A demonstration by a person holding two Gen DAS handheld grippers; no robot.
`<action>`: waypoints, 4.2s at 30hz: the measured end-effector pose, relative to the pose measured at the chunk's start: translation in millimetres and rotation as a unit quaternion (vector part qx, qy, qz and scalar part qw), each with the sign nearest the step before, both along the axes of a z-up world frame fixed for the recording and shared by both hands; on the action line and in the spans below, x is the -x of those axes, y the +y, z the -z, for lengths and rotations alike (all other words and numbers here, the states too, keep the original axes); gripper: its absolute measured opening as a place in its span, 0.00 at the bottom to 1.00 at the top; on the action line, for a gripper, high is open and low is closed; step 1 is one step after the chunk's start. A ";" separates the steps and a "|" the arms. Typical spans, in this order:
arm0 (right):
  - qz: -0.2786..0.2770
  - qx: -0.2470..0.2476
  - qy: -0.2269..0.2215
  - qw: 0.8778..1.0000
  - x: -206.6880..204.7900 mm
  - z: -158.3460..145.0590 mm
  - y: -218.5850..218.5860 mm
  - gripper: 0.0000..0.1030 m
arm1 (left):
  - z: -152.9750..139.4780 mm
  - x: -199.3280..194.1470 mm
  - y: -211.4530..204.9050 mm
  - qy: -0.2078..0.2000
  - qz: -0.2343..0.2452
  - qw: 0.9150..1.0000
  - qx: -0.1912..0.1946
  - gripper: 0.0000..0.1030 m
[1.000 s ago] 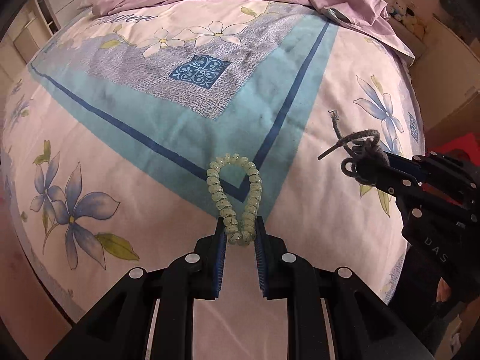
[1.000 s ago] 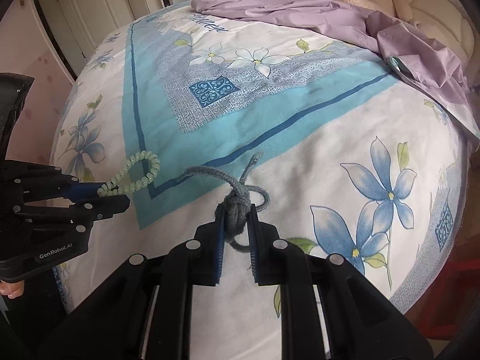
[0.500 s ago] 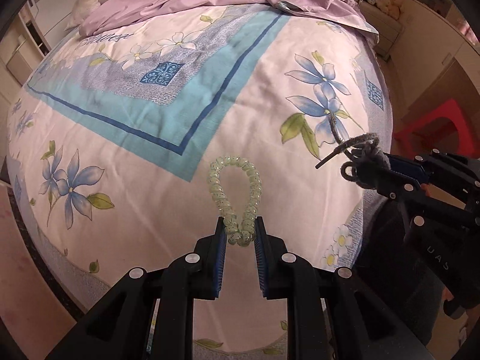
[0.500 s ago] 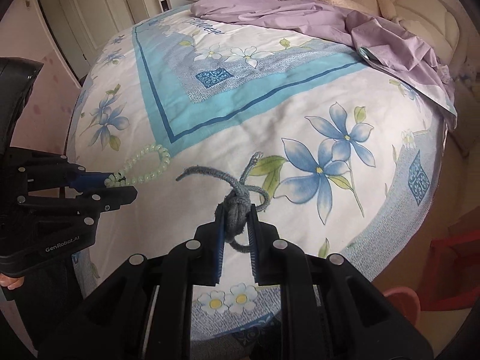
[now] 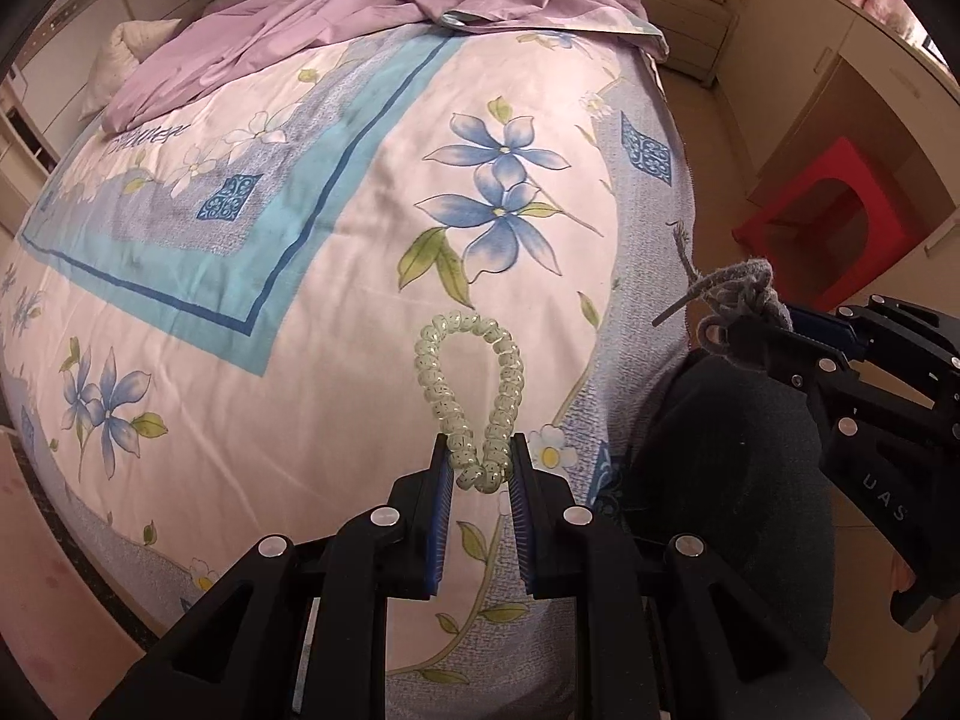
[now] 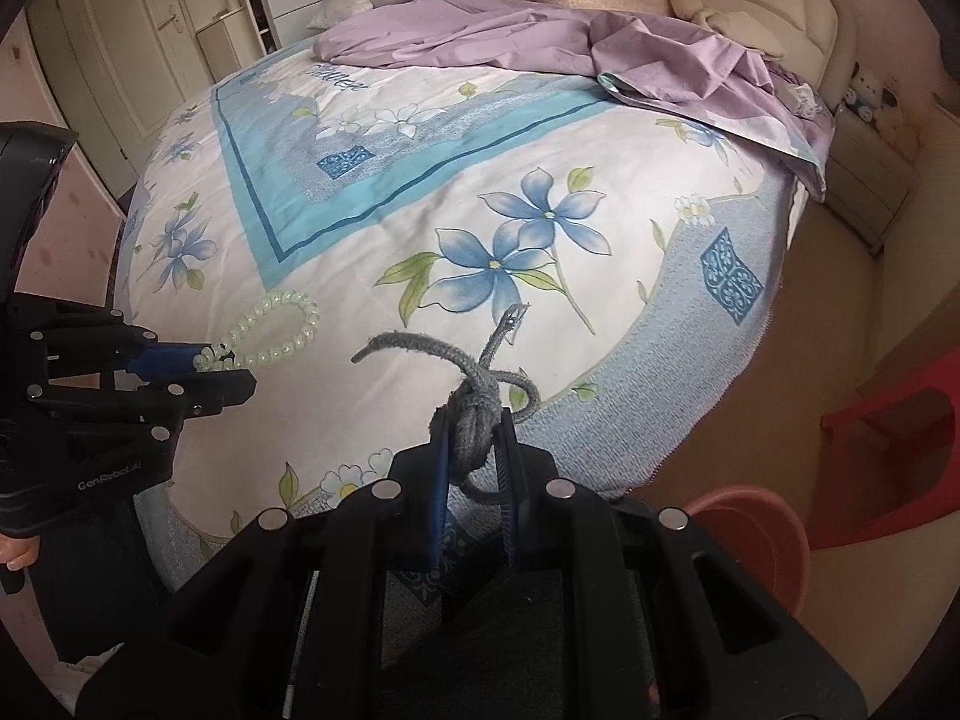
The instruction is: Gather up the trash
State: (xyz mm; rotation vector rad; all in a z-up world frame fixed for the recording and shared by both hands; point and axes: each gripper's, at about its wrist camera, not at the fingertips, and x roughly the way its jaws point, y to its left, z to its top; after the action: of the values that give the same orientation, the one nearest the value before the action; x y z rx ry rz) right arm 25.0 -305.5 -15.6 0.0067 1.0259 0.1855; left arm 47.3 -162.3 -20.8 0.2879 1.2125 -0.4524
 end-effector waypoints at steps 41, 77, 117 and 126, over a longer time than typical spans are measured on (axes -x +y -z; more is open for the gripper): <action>0.284 0.023 0.000 0.959 132.3 6.5 -238.2 0.14 | 5.9 101.2 -292.4 0.016 0.291 0.957 -0.002 0.19; 0.315 -0.020 0.027 0.948 136.9 57.0 -266.2 0.44 | 32.1 101.9 -321.6 -0.003 0.300 0.953 -0.049 0.67; 0.285 0.094 0.070 0.951 146.2 63.8 -249.9 0.93 | 20.3 102.8 -300.1 -0.009 0.298 0.954 -0.024 0.95; 0.282 0.095 0.070 0.952 142.9 62.0 -246.1 0.93 | 15.7 97.5 -294.0 -0.029 0.283 0.958 -0.030 0.95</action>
State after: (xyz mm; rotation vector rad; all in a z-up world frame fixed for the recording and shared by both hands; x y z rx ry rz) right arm -117.9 -551.6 -77.6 0.1395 1.1398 -0.4419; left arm -50.2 -456.3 -36.5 0.7052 1.0765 -0.8961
